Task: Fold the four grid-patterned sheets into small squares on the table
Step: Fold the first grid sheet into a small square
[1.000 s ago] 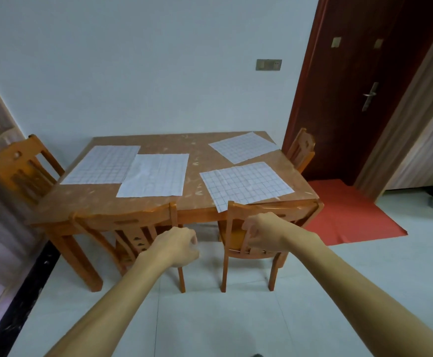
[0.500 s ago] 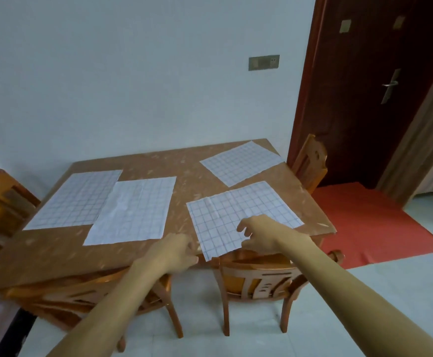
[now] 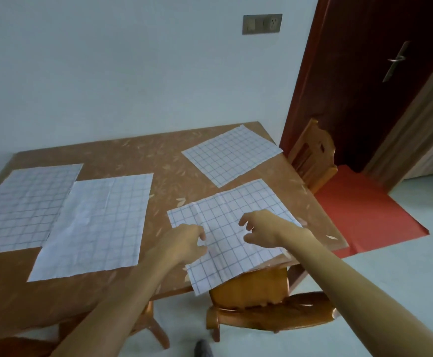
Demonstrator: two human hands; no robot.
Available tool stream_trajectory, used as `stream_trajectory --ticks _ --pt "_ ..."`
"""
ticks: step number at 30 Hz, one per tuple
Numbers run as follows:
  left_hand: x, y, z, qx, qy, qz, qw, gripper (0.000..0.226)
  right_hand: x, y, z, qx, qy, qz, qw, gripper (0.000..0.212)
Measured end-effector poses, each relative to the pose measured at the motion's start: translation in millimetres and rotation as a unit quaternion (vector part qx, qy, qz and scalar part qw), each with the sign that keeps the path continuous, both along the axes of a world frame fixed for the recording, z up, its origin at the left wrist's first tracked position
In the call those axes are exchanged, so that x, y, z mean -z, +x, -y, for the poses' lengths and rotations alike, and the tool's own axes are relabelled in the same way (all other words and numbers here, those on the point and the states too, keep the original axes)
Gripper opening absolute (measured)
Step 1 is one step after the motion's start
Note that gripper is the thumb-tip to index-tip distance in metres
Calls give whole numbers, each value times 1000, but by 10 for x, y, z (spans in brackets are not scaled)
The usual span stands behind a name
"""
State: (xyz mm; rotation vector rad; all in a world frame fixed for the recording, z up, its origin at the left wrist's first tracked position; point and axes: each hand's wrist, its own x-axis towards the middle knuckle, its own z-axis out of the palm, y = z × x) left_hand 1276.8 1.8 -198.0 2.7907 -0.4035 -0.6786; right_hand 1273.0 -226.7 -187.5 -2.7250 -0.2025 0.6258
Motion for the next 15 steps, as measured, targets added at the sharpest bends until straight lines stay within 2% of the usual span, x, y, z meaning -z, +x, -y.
stream_trajectory --ticks 5,9,15 --pt "245 582 164 86 35 -51 994 39 154 443 77 38 2 -18 999 45" --pt "422 887 351 106 28 -73 991 40 326 644 232 59 -4 -40 997 45" --pt "851 1250 723 141 -4 -62 988 44 742 865 580 109 9 -56 992 46"
